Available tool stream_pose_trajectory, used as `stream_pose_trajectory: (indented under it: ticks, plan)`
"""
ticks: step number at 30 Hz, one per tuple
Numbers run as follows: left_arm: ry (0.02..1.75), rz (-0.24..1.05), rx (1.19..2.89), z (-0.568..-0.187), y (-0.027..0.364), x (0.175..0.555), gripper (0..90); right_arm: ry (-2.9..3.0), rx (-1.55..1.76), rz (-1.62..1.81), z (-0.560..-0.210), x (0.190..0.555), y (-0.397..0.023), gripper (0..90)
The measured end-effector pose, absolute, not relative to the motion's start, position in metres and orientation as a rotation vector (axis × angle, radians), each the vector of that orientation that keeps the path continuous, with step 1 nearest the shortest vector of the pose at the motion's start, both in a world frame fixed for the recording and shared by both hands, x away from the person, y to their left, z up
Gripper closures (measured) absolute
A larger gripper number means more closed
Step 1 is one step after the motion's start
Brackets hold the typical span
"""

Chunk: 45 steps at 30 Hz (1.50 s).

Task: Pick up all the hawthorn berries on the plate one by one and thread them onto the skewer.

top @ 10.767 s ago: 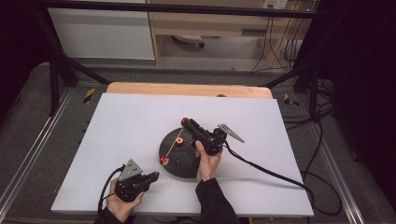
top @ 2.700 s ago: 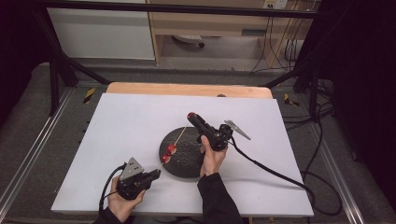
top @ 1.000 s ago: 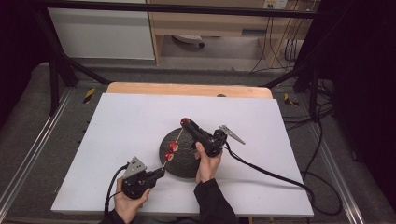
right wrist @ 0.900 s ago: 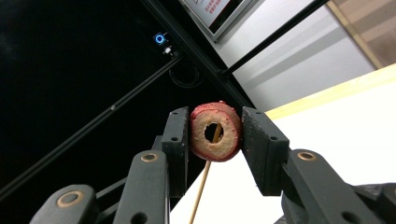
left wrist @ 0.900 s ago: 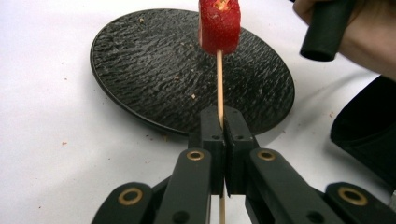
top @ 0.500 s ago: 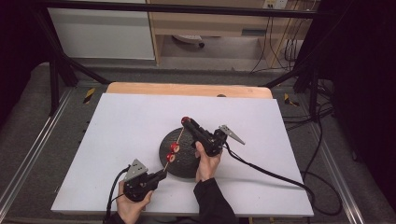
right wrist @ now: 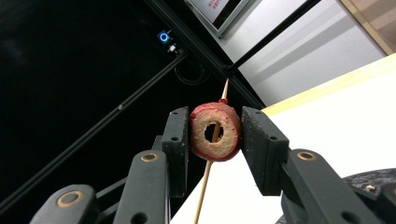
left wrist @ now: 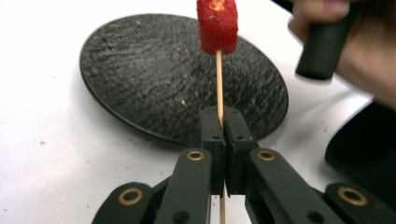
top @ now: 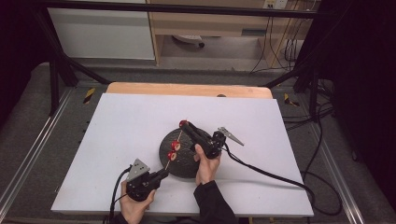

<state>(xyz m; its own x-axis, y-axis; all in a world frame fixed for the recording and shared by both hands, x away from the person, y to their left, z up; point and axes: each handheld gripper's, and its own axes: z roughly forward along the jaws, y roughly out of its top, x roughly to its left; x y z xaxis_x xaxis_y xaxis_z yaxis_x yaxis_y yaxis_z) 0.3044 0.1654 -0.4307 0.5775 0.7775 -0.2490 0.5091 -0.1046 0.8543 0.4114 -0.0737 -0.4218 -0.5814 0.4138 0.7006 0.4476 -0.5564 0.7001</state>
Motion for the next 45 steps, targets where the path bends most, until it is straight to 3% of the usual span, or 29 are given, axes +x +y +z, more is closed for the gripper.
stream_pose_trajectory:
  ticks: [19,39,45]
  plan:
    - [1.064,0.328,1.802,-0.436,0.161,0.321,88.5,-1.624,-1.435,-2.247,-0.433,0.402,-0.068,62.2]
    - [1.026,0.338,1.865,-0.436,0.179,0.322,88.4,-2.301,-1.380,-1.851,-0.417,0.405,-0.123,12.5]
    - [1.016,0.336,1.898,-0.435,0.183,0.324,88.3,-2.480,-1.342,-1.705,-0.423,0.403,-0.142,5.0]
